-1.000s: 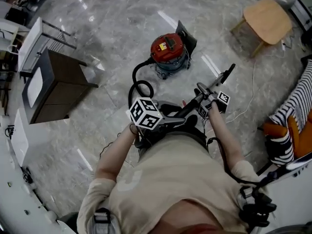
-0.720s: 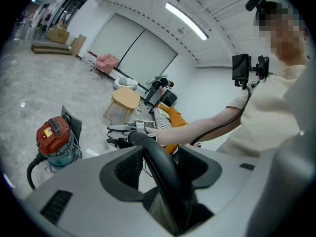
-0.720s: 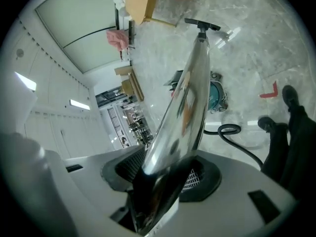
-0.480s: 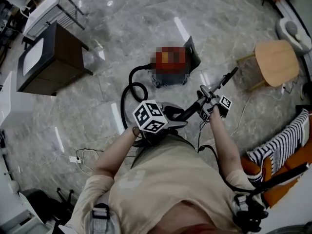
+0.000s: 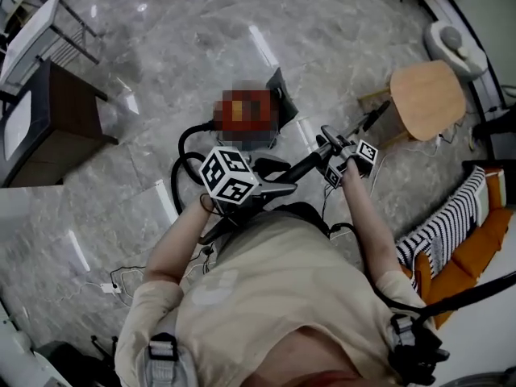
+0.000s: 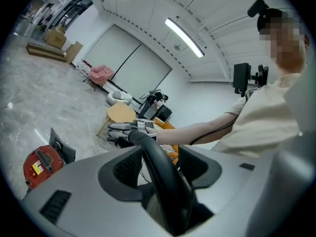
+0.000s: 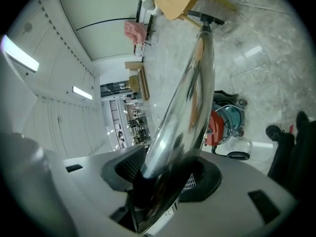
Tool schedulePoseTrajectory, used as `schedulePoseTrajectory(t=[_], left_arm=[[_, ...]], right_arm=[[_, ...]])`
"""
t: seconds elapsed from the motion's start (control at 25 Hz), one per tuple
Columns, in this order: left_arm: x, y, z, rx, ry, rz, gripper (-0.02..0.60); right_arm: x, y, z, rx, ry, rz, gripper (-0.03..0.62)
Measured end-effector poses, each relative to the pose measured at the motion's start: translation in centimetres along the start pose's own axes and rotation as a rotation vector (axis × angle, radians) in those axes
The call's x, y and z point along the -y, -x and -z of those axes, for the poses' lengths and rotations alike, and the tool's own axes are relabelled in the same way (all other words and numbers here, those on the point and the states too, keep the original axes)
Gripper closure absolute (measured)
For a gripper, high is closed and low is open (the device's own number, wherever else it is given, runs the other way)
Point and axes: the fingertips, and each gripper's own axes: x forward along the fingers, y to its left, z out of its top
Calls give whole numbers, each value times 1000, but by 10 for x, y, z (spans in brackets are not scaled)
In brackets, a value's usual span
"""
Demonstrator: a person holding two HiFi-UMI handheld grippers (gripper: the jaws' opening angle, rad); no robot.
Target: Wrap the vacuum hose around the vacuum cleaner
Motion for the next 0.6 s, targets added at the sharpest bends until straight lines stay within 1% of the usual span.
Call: schedulePoseTrajectory(t=[0.16,0.24,0.32,0.4,0.48,0.6], left_arm=[[-15,5,-15,23,13,-20,364],[-25,5,-27,62,41,-40,364],[-38,4,-42,111,57,-80,364],[-49,3,-55,139,56,-128,364],[-58,-2,-65,142,61,-177,364],[-73,-24,-83,152,94,-253,364]], right_arm=[[-1,-26,-9,-56,-42,44,414],[1,-42,-20,-74,-79,47,414],[4,-57,-36,-97,-119,44,414],[6,-73,-54,-135,-151,34,408],[6,-91,-69,-182,-179,35,404],[5,-112,-93,-250,-199,67,404]])
